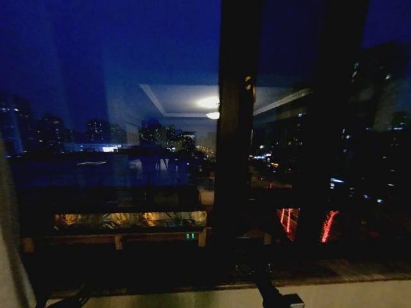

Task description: Open the curtains by pulling them apart, changing their state from closed to fully open.

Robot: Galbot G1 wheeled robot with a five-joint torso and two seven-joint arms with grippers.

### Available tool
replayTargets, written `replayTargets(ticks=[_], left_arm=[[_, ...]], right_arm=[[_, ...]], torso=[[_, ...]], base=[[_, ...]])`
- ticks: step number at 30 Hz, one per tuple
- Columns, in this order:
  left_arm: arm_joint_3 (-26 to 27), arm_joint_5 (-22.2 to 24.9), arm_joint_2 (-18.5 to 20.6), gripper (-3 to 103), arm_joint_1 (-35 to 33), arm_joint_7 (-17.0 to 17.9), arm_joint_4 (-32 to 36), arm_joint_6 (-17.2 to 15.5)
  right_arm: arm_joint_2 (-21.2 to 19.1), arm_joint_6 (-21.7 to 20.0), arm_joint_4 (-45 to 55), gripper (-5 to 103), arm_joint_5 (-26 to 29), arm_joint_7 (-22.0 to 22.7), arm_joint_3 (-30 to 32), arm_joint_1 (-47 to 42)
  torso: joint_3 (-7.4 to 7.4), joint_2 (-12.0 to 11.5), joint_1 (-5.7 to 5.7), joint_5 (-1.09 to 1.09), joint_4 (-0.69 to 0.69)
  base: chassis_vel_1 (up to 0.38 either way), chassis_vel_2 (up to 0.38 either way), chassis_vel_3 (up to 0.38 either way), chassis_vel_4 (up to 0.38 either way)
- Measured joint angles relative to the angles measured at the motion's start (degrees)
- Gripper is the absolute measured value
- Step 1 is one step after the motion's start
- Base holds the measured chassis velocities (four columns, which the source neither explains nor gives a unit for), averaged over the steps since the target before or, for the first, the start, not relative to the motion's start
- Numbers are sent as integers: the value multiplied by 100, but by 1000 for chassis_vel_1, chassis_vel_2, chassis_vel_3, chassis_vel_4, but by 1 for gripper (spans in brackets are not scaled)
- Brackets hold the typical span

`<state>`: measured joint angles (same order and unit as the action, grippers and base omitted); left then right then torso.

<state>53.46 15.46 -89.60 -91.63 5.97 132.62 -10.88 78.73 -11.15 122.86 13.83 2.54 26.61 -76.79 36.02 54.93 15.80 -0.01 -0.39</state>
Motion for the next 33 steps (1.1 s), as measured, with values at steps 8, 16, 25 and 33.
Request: replayTargets(ticks=[8,16,25,33], left_arm=[[-24,-2,-29,100,18,0,5,10],[-48,-43,-63,100,27,0,20,10],[-18,-41,-55,100,33,0,29,7],[-25,-41,-58,100,61,1,24,1]], right_arm=[[0,0,73,100,25,4,102,-45],[0,8,70,100,37,6,137,-41],[0,9,19,100,44,12,138,32],[0,8,16,100,56,15,131,51]], torso=[[0,0,0,0,0],[0,0,0,1,1],[0,-1,0,3,1],[0,0,1,-1,2]], base=[[-205,-236,199,246],[-210,-267,212,272],[-225,-286,217,273],[-217,-264,205,269]])
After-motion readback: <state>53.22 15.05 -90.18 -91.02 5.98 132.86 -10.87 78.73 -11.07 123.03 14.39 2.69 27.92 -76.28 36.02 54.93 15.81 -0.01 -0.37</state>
